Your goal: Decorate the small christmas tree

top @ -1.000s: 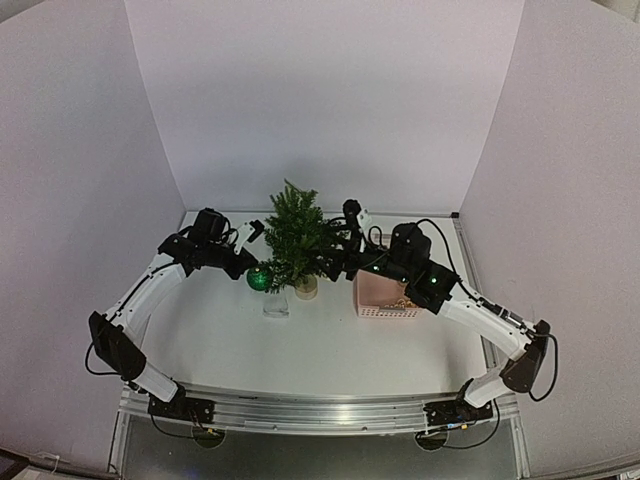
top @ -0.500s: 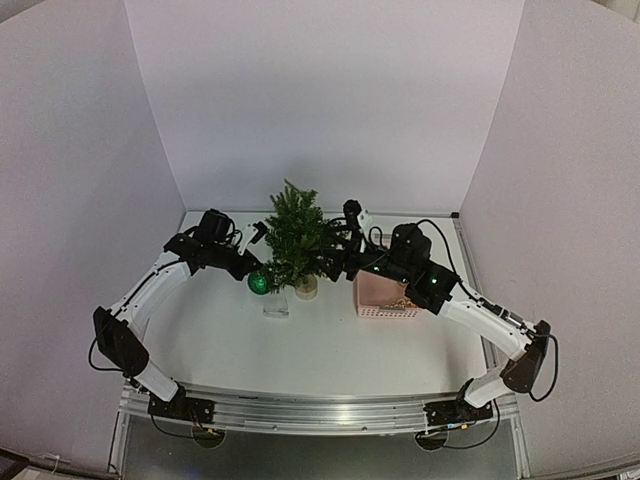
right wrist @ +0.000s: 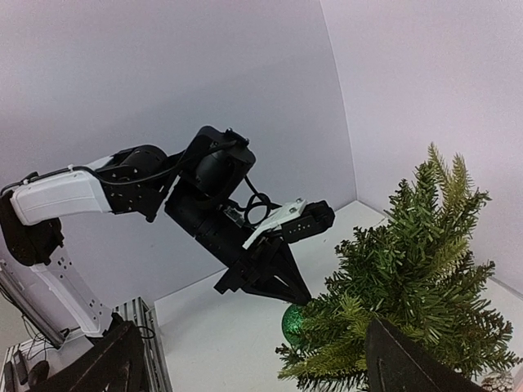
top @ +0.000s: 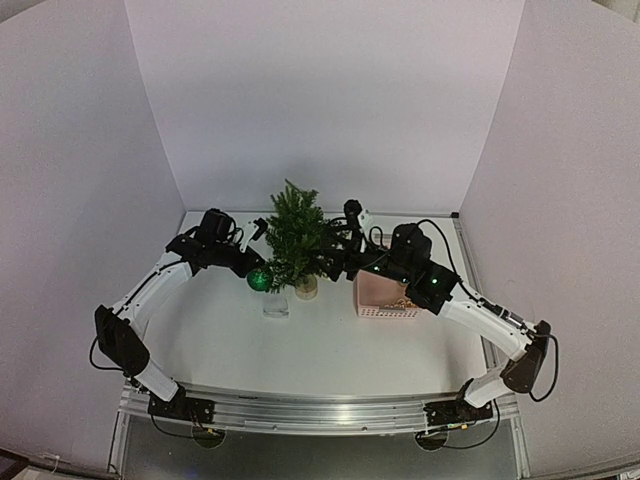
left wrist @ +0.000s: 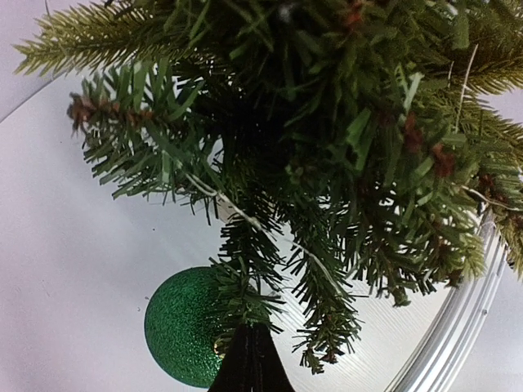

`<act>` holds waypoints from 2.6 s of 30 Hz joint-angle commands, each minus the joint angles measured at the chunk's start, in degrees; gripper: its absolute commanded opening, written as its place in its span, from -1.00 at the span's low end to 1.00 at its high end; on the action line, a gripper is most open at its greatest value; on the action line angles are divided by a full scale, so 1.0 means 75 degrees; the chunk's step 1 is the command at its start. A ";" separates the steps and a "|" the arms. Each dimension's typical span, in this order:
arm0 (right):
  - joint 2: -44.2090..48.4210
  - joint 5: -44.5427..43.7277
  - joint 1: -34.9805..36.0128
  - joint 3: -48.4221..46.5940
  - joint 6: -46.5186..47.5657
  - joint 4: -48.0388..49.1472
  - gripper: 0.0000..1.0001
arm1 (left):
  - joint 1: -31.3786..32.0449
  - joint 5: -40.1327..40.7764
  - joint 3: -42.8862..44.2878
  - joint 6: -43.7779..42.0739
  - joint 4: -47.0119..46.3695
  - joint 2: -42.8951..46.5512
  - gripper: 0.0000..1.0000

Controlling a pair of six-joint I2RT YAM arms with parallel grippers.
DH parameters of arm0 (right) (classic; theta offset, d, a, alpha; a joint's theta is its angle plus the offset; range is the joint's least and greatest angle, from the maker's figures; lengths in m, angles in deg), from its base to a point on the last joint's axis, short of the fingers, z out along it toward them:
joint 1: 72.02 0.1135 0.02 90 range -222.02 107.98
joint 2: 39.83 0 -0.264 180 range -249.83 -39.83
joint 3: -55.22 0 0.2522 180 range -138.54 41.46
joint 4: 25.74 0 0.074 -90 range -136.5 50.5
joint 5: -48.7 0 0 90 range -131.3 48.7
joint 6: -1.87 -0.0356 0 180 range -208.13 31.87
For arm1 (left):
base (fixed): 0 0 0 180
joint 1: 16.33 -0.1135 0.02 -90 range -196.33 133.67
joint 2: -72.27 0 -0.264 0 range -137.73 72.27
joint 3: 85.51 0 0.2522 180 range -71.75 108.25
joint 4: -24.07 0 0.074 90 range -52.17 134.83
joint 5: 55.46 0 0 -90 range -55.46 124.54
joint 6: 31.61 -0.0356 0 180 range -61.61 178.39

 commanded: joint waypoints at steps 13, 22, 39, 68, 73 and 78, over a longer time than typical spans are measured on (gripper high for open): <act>0.0369 -0.0073 0.0032 0.0036 0.0049 0.0212 0.82 | 0.0026 0.0214 -0.0299 -0.0374 -0.0116 0.0280 -1.00; 0.0365 -0.0084 0.0037 0.0049 0.0011 0.0212 0.83 | 0.0029 0.0418 -0.0186 -0.0483 -0.0147 0.0268 -0.85; 0.0325 -0.0245 0.0031 0.0090 0.0011 0.0210 0.83 | 0.0012 0.0386 -0.0001 -0.0989 -0.0165 0.0541 -0.53; -0.0443 -0.3632 -0.3508 0.0408 -0.2655 -0.6174 0.76 | -0.1266 0.0207 -0.2075 0.0496 -0.2215 0.2633 0.83; -0.2089 -0.3296 -0.3525 -0.0296 -0.3266 -0.6614 0.57 | -0.1419 0.0358 -0.2497 0.0768 -0.2507 0.2800 0.84; -0.3400 -0.3210 -0.3524 -0.0938 -0.3962 -0.6781 0.58 | -0.1484 0.0444 -0.2678 0.0860 -0.2550 0.2839 0.84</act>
